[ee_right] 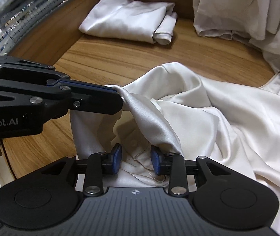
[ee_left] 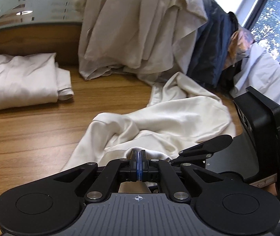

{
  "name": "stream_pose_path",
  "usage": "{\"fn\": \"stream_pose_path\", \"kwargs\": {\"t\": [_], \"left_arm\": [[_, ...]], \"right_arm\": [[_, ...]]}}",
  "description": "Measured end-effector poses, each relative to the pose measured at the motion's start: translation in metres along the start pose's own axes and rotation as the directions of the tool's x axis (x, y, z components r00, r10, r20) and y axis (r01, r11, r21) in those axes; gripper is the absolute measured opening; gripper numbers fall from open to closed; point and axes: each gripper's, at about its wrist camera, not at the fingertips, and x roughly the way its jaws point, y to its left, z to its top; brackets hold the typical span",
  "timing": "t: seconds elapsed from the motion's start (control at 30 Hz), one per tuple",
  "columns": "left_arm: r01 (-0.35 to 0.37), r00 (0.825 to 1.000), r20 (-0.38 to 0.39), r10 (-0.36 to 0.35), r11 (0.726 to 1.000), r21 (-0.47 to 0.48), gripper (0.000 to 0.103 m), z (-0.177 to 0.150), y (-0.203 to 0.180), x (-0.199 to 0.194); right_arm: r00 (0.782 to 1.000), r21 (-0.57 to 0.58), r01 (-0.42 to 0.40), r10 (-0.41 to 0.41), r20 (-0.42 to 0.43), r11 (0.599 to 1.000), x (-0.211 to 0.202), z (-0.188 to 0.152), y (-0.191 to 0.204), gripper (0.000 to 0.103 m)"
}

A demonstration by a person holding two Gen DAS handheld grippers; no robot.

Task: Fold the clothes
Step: 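Grasp the shirt near its buttons with the right gripper while the left gripper holds fabric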

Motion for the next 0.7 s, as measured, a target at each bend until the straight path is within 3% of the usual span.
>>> {"fn": "stream_pose_path", "kwargs": {"t": [0.33, 0.57, 0.7], "left_arm": [[-0.056, 0.997, -0.058, 0.052, 0.996, -0.067, 0.003, -0.005, 0.038, 0.023], [-0.078, 0.993, -0.1, 0.065, 0.988, -0.13, 0.003, -0.019, 0.061, 0.033], [-0.087, 0.991, -0.113, 0.069, 0.982, -0.168, 0.003, -0.023, 0.071, 0.037]], "right_arm": [[0.999, -0.056, -0.004, 0.001, -0.047, 0.998, 0.032, 0.011, 0.009, 0.05], [0.994, -0.216, 0.089, -0.1, -0.041, 0.972, 0.042, 0.007, 0.038, 0.051], [0.993, -0.231, 0.11, -0.119, -0.026, 0.967, 0.043, 0.007, 0.043, 0.033]]}}
